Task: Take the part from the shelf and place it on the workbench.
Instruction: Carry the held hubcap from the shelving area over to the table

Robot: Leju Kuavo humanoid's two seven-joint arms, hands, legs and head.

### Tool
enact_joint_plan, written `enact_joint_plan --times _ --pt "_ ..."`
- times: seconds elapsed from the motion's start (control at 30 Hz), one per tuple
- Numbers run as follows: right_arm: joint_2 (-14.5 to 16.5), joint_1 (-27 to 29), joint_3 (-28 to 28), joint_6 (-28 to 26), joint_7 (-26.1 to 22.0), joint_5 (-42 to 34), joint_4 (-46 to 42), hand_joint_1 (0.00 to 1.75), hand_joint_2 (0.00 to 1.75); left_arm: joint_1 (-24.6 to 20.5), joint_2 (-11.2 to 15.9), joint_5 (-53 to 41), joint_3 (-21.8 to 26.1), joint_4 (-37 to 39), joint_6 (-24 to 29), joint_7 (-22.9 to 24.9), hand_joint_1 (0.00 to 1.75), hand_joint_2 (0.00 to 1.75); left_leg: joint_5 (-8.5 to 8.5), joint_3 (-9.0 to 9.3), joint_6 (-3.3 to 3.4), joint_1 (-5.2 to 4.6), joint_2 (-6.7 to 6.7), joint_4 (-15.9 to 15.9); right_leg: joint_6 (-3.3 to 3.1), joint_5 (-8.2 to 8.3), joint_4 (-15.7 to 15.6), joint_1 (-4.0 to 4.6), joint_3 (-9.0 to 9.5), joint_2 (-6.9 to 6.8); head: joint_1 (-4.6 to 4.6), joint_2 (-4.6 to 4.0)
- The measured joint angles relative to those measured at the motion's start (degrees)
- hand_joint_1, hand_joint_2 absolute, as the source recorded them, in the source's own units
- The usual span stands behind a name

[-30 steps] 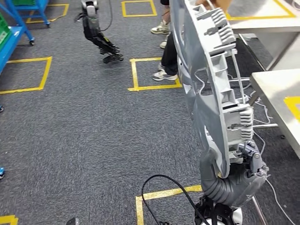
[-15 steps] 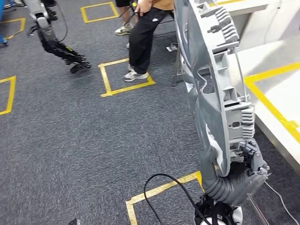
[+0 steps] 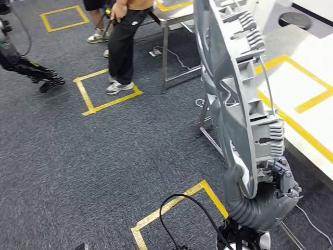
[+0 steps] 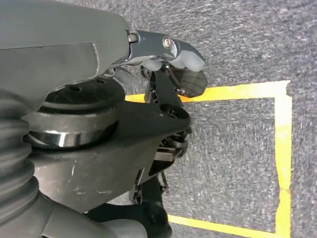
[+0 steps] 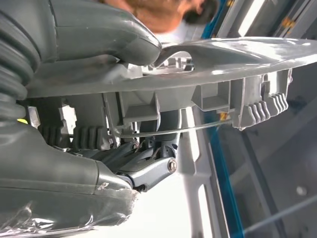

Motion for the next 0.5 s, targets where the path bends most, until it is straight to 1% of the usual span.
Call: enact_joint_plan --times 0.03,0.07,0.1,0.13,0.17,0.23,0.27,0.3,0.33,0.37,0.4,0.43,0.47,0.5 --pt "0.01 0.12 -0.1 0.0 -0.03 0.08 0.0 1.75 1.75 -0.02 0.0 0.16 0.01 -0.01 -0.01 -0.02 0.0 1.75 -0.14 0.17 -0.08 -0.03 0.74 0.0 -0.07 1.66 -3.23 0.01 1.9 -0.47 0.01 0.0" --pt "0.03 0.2 -0.18 0.0 -0.08 0.18 0.0 1.75 1.75 -0.04 0.0 0.35 0.03 -0.01 -0.01 -0.06 0.0 1.75 -0.32 0.4 -0.27 -0.11 1.4 0.0 -0.13 3.1 -7.43 0.12 4.29 -1.76 0.01 0.0" --pt "0.07 0.26 -0.23 0.0 -0.15 0.28 -0.01 1.75 1.75 -0.04 0.02 0.54 0.06 -0.02 0.03 -0.09 0.0 1.75 -0.55 0.61 -0.53 -0.27 1.96 0.07 -0.35 4.23 -11.06 0.24 6.44 -2.9 -0.03 0.0" --pt "0.15 0.3 -0.29 0.0 -0.23 0.49 -0.01 1.75 1.75 -0.05 0.05 0.64 0.09 -0.04 0.15 -0.12 0.0 1.75 -0.71 0.79 -0.79 -0.42 2.43 0.08 -0.61 4.78 -13.47 0.38 7.86 -3.76 -0.06 0.0" --pt "0.25 0.35 -0.36 0.0 -0.28 0.84 -0.02 1.75 1.75 -0.05 0.08 0.63 0.1 -0.07 0.37 -0.13 0.0 1.75 -0.8 0.92 -1.06 -0.57 2.83 0.07 -0.91 4.8 -14.47 0.55 8.39 -4.2 -0.11 0.0" --pt "0.6 0.63 -0.77 0.0 -0.38 2.65 -0.04 1.75 1.75 -0.09 0.07 0.48 0.11 -0.1 1.05 -0.16 0.0 1.75 -0.88 1.1 -1.67 -0.54 3.72 -0.11 -1.65 5.01 -14.54 0.68 8.24 -2.87 -0.13 0.01" --pt "0.82 0.83 -1.06 0.0 -0.43 3.68 -0.11 1.75 1.75 -0.13 0.03 0.46 0.11 -0.12 1.38 -0.22 0.0 1.75 -1.18 1.11 -2.02 -0.42 3.4 0.06 -1.98 5.15 -14.7 0.61 8.21 -2.2 -0.17 0.01" --pt "1.02 1.01 -1.38 0.0 -0.46 4.5 -0.19 1.75 1.75 -0.16 0.0 0.53 0.12 -0.14 1.65 -0.27 0.0 1.75 -2.0 0.73 -2.34 -0.3 2.49 1.07 -2.32 5.29 -14.87 0.49 8.23 -1.47 -0.25 0.01" --pt "1.19 1.13 -1.66 0.0 -0.49 4.91 -0.27 1.75 1.75 -0.17 -0.01 0.66 0.13 -0.15 1.81 -0.32 0.0 1.75 -3.34 -0.19 -2.56 -0.21 1.17 3.13 -2.6 5.42 -15.03 0.32 8.3 -0.8 -0.39 0.01" --pt "1.26 1.21 -1.84 0.0 -0.49 4.98 -0.33 1.75 1.75 -0.15 0.0 0.77 0.14 -0.16 1.92 -0.34 0.0 1.75 -5.03 -1.7 -2.67 -0.16 -0.29 6.3 -2.78 5.46 -15.08 0.24 8.29 -0.17 -0.5 0.0" --pt "1.3 1.27 -2.01 0.01 -0.49 4.97 -0.35 1.75 1.75 -0.1 0.02 0.84 0.14 -0.16 1.98 -0.34 0.0 1.75 -6.74 -3.69 -2.72 -0.16 -1.13 10.16 -2.94 5.48 -15.08 0.22 8.25 0.55 -0.58 0.0" --pt "1.34 1.34 -2.19 0.01 -0.49 4.96 -0.35 1.75 1.75 -0.05 0.04 0.88 0.15 -0.16 2.01 -0.34 0.0 1.75 -7.82 -5.48 -2.77 -0.16 -1.47 13.42 -3.02 5.48 -15.08 0.22 8.23 1.35 -0.61 0.0" --pt "1.37 1.42 -2.35 0.01 -0.49 4.93 -0.35 1.75 1.75 -0.02 0.05 0.87 0.15 -0.16 2.03 -0.34 0.0 1.75 -7.91 -6.65 -2.78 -0.15 -1.6 15.31 -3.04 5.49 -15.08 0.21 8.23 2.22 -0.61 0.0" --pt "1.4 1.51 -2.51 0.02 -0.49 4.88 -0.35 1.75 1.75 -0.02 0.06 0.84 0.15 -0.16 2.03 -0.34 0.0 1.75 -6.86 -6.83 -2.74 -0.13 -1.69 15.15 -3.01 5.53 -15.07 0.19 8.26 3.14 -0.61 0.0"
